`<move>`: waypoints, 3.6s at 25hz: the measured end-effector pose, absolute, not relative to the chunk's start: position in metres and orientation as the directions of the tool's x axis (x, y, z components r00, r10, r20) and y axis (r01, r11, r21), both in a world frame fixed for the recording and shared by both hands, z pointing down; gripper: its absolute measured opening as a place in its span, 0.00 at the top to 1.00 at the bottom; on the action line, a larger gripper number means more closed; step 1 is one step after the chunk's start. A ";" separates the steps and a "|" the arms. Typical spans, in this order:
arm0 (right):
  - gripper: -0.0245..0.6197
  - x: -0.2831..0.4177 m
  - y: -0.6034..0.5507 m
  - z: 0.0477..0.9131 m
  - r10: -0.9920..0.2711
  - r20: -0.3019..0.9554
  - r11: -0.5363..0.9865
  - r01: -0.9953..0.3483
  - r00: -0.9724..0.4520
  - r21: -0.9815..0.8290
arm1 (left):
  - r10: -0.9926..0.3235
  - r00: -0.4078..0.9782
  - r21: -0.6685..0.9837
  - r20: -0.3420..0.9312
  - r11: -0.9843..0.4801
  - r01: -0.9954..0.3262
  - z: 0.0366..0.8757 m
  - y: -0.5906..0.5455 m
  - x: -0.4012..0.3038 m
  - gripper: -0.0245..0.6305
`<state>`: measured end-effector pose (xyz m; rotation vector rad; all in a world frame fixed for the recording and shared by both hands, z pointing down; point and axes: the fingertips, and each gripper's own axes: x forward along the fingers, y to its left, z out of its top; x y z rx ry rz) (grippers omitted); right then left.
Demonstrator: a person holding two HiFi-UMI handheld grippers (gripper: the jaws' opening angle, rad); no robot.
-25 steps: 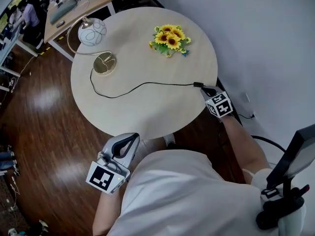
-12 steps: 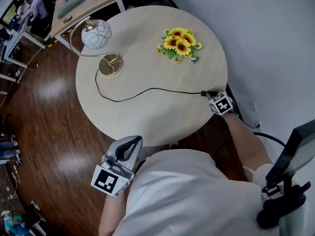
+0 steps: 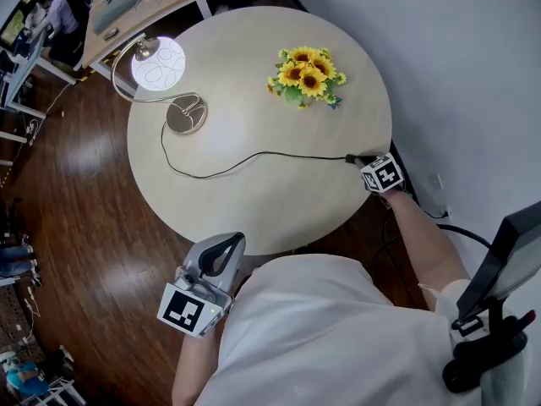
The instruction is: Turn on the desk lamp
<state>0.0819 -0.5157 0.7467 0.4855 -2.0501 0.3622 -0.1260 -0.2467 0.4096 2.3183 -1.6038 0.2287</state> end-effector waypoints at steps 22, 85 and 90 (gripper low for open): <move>0.96 0.054 -0.475 0.665 -0.334 0.733 0.851 -0.523 -0.592 -0.034 | -0.868 0.424 0.156 0.258 -0.396 -0.905 0.403 -0.235 -0.125 0.94; 0.95 0.169 0.141 0.417 -0.652 0.280 0.728 -0.685 -0.705 -0.032 | -0.601 0.773 0.122 0.205 -0.768 -0.629 0.384 0.204 0.025 0.94; 0.95 0.144 0.170 0.390 -0.691 0.227 0.698 -0.715 -0.686 -0.035 | -0.552 0.810 0.111 0.196 -0.809 -0.578 0.376 0.234 0.004 0.94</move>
